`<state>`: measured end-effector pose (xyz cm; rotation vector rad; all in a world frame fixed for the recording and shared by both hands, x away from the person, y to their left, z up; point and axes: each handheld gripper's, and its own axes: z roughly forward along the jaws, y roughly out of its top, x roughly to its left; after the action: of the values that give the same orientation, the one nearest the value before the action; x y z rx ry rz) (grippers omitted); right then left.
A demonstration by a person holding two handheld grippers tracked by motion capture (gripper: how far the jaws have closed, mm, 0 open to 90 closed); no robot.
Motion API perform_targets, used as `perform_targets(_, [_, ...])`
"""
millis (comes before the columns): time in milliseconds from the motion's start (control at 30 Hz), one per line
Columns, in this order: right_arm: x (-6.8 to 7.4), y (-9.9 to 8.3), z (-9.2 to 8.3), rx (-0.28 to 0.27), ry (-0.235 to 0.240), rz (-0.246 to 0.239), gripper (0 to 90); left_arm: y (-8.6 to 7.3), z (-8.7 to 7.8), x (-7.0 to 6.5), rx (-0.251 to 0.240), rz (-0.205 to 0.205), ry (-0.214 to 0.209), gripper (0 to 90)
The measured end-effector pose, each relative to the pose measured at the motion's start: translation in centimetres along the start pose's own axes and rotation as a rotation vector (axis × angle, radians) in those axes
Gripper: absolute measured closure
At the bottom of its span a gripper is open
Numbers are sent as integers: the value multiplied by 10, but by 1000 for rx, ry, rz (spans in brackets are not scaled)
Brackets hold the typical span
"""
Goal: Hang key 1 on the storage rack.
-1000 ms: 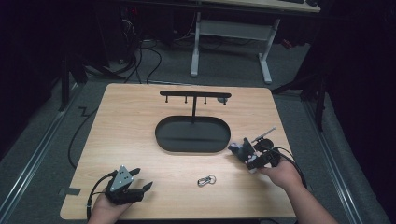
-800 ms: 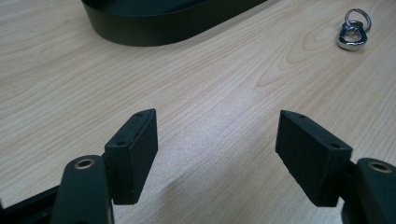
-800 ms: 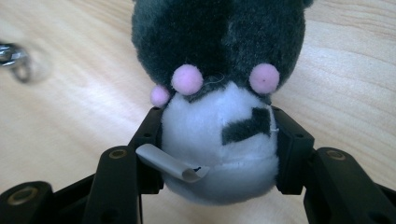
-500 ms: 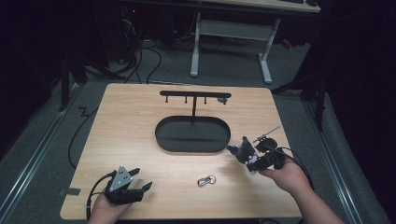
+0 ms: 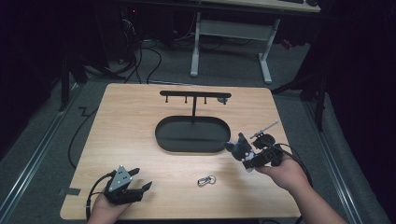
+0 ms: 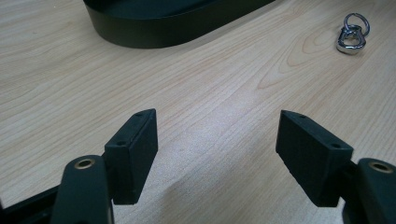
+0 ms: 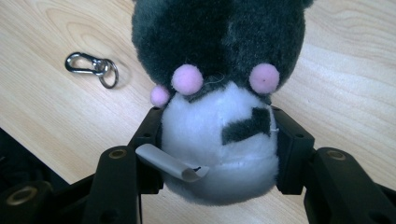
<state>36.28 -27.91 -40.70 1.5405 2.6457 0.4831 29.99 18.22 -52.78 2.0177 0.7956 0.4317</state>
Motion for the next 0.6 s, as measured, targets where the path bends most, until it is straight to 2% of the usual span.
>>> perform_targets(400, [0,20,-22,-26,-9,14,479,0,-1,0,2,1,-3,301])
perform_targets(600, [0,34,-32,-40,-18,2,480,0,-1,0,2,0,-2,301])
